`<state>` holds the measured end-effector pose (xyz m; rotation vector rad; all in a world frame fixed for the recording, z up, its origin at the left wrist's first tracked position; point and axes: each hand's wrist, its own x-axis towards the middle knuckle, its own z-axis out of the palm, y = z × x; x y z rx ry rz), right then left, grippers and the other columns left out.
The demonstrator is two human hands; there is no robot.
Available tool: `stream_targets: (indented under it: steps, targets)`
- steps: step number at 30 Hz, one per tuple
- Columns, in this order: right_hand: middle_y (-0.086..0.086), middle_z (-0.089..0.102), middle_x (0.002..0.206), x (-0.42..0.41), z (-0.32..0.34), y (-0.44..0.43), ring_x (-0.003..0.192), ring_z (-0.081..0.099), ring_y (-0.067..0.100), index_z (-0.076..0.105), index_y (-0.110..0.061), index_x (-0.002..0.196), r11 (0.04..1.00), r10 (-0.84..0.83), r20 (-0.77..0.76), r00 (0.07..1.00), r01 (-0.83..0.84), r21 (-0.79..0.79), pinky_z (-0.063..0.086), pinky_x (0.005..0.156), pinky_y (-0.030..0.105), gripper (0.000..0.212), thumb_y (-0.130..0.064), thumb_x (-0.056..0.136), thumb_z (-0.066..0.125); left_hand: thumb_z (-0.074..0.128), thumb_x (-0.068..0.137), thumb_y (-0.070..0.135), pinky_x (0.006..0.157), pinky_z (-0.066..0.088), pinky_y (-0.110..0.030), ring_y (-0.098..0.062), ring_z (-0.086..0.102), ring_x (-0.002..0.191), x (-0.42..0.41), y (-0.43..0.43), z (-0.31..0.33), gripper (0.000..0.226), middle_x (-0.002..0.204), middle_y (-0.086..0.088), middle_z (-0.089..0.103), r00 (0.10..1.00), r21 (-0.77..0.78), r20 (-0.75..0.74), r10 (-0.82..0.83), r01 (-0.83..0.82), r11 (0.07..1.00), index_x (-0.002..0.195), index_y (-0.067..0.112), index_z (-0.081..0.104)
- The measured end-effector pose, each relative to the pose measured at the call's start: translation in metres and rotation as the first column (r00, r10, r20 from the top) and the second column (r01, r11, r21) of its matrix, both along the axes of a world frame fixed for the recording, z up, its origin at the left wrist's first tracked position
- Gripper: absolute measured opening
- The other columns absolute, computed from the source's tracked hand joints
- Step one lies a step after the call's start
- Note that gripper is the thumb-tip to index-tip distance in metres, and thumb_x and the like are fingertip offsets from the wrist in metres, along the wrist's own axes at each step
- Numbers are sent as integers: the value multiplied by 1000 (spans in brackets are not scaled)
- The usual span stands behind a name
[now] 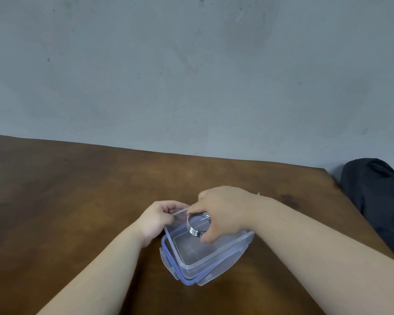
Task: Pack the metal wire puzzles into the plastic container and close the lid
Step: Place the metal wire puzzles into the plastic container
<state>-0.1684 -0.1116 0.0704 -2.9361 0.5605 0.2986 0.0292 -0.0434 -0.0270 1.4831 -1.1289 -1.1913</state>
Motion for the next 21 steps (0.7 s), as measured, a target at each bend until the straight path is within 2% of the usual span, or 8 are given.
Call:
stream_targets:
  steps: [2, 5, 8, 12, 14, 16, 18, 21]
  targets:
    - [-3, 61, 84, 17, -13, -1, 72, 57, 13, 58, -36, 93, 998, 59, -96, 994, -61, -8, 42, 55, 33, 26, -48, 77, 75, 40, 76, -26, 86, 57, -44, -34, 75, 96, 1, 3, -7, 58, 101, -19, 80, 998, -17, -11, 56, -56, 998, 104, 5, 79]
    - [-10, 57, 76, 32, -32, 0, 67, 51, 7, 55, -35, 89, 994, 108, -158, 981, -107, 18, 36, 53, 30, 26, -43, 78, 77, 43, 78, -20, 88, 58, -44, -35, 75, 98, 1, 11, -13, 50, 99, -16, 81, 984, -38, -54, 169, -171, 984, 104, 5, 78]
    - [-9, 63, 82, 42, -51, 3, 72, 56, 11, 59, -34, 91, 992, 125, -152, 981, -123, 20, 35, 52, 29, 26, -42, 76, 79, 53, 74, -7, 84, 57, -37, -31, 74, 98, -2, 21, -18, 43, 100, -10, 81, 957, -65, -91, 277, -283, 957, 101, 14, 79]
    - [-8, 63, 88, 47, -67, 3, 78, 59, 13, 55, -36, 89, 995, 89, -109, 990, -82, 63, 37, 53, 28, 33, -48, 74, 82, 59, 92, -2, 80, 52, -24, -20, 70, 102, -11, 36, -27, 30, 113, -4, 75, 899, -99, -105, 425, -435, 895, 111, 18, 72]
    - [-7, 63, 90, 44, -62, 3, 80, 60, 14, 61, -32, 93, 996, 63, -48, 997, -59, 73, 47, 60, 33, 37, -56, 71, 80, 60, 96, 4, 80, 50, -22, -18, 69, 104, -19, 43, -32, 26, 116, -1, 71, 887, -108, -89, 453, -460, 881, 116, 20, 68]
    - [-8, 64, 99, 34, -47, -4, 89, 60, 12, 67, -34, 109, 989, -22, 46, 999, 15, 146, 53, 76, 36, 39, -57, 78, 74, 59, 97, 6, 80, 50, -22, -16, 68, 104, -26, 46, -35, 25, 117, 0, 69, 880, -107, -122, 459, -472, 875, 117, 21, 64]
    - [-11, 66, 107, 17, -33, -21, 97, 60, 9, 68, -36, 121, 974, -136, 166, 977, 102, 202, 50, 87, 32, 34, -46, 89, 68, 58, 98, 7, 78, 49, -23, -10, 69, 97, -32, 47, -34, 25, 116, 2, 69, 865, -93, -153, 478, -495, 864, 118, 22, 62]
    - [-14, 69, 102, -19, -29, -59, 93, 62, 6, 75, -30, 114, 920, -370, 379, 848, 280, 273, 48, 88, 27, 26, -17, 95, 62, 54, 97, 7, 72, 49, -26, -1, 70, 78, -37, 45, -31, 24, 99, 12, 74, 848, -66, -152, 508, -521, 851, 111, 24, 64]
